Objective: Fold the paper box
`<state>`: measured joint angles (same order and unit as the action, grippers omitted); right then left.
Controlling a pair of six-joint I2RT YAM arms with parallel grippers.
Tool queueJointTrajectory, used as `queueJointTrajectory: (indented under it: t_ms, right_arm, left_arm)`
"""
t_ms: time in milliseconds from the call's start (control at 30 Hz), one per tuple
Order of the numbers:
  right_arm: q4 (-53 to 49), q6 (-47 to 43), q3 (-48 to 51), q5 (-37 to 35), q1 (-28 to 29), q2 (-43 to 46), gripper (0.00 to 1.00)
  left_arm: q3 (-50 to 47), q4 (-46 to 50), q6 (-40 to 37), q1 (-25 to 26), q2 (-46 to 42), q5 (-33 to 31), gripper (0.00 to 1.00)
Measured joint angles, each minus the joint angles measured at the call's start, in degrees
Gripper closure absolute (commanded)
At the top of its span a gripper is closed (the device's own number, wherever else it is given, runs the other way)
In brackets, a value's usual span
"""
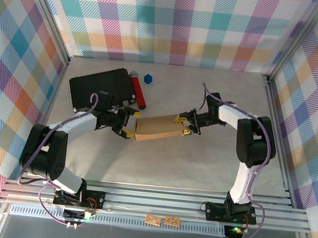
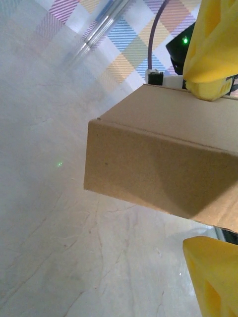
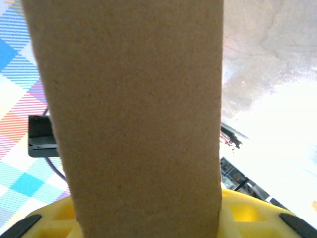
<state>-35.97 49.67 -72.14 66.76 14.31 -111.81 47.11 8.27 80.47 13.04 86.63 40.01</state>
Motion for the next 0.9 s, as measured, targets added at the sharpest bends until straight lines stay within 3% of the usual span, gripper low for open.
queueJointTrajectory:
  t_ms: [367,467,600,900]
  right_arm:
    - [0.17,5.44,-0.76,2.05,-0.79,-0.26,0.72]
    - [0.52,6.75,-1.07,2.45,-0.85,-0.26,0.72]
    - [0.74,8.07,-1.49,2.71,-1.51,-0.26,0.71]
    - [-3.06,6.62,-3.10,0.87,-2.69,-0.20,0.42]
  left_arm:
    - [-3.98,-14.97,18.18,3.43,1.51,0.90,0.23]
    - [-4.26,-18.56,22.29,4.76,2.40,0.66,0.29]
    - [-4.35,-22.25,26.40,6.08,2.99,-0.48,0.44]
    - [-4.33,-23.45,30.91,6.80,2.14,-2.38,0.68]
